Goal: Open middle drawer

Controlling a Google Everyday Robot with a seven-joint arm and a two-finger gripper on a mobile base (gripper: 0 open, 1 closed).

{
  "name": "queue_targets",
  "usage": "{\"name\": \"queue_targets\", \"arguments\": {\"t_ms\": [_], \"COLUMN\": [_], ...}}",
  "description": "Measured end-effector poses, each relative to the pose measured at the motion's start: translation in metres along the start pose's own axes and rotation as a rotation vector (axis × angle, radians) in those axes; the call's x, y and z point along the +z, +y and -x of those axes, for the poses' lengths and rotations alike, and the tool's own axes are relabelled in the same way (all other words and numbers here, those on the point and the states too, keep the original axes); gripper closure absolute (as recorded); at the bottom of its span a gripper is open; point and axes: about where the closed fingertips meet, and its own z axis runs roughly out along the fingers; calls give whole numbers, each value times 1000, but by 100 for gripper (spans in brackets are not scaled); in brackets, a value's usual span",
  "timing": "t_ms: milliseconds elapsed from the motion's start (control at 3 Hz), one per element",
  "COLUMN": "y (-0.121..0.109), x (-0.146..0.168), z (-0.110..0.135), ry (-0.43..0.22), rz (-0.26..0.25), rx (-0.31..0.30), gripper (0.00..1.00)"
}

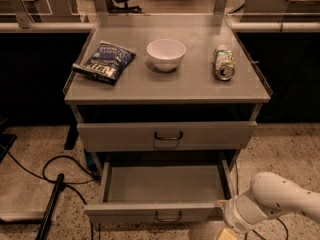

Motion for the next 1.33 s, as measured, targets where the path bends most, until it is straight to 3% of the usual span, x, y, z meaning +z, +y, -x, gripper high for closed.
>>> {"name": "queue_targets", "arguments": {"t_ms": [667, 1000, 1333], "y": [-32, -43, -38], "x": [25, 44, 73], "z": [59, 72, 59], "ry": [-44, -37, 38], "rz": [-76, -76, -20], "rx": [-65, -76, -75], "gripper": [0, 0, 0]}}
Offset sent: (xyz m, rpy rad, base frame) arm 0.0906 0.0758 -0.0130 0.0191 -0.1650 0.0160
